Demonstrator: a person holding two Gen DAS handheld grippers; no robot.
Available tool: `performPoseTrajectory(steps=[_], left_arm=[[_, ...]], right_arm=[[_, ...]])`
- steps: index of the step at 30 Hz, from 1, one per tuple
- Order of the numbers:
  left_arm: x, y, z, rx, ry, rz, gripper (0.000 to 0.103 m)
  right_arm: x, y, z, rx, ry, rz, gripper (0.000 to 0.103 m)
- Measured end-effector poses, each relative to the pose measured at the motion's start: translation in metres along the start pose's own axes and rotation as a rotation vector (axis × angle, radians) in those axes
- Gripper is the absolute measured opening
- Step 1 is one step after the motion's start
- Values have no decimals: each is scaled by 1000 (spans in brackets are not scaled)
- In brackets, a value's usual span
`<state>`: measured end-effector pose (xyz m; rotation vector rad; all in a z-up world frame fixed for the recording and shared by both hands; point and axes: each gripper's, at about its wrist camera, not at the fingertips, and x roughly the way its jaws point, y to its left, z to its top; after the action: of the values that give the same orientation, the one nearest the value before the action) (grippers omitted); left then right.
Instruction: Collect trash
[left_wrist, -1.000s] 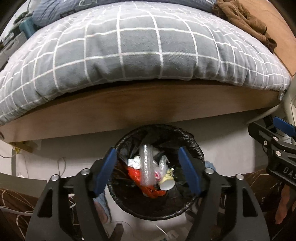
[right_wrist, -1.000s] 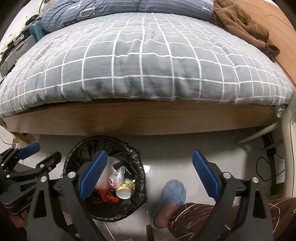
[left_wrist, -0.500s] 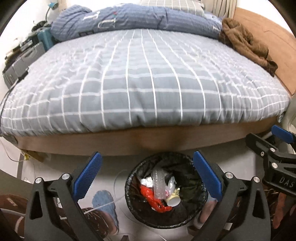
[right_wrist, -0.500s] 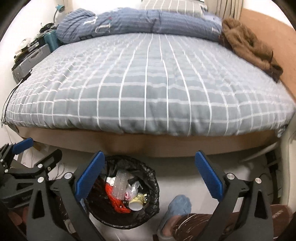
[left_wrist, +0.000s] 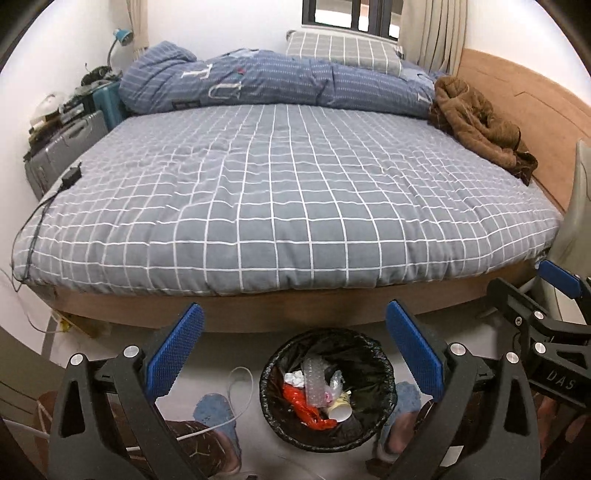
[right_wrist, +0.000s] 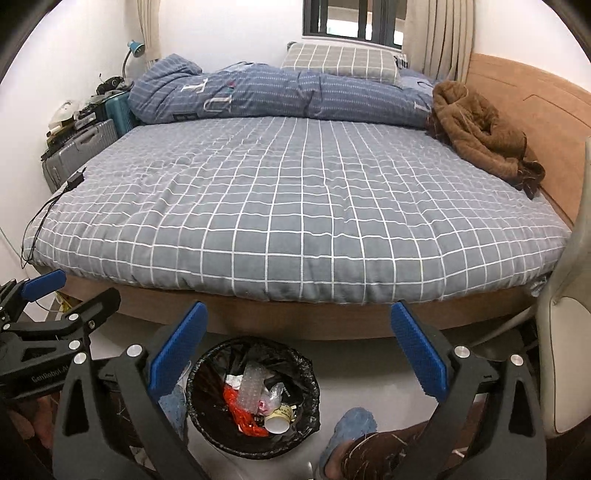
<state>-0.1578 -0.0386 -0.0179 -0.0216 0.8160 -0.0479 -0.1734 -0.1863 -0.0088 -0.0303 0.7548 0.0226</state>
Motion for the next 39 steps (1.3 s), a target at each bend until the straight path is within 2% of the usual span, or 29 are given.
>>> performPoseTrajectory(steps=[9,39], left_arm=[[-31,5,-10,-16,-13,0,97],[-30,9,-11,-14,-7,5,97]], right_arm=[[-30,7,-9,-4,-18,3,95],[-28,9,-13,11,-11,0,95]])
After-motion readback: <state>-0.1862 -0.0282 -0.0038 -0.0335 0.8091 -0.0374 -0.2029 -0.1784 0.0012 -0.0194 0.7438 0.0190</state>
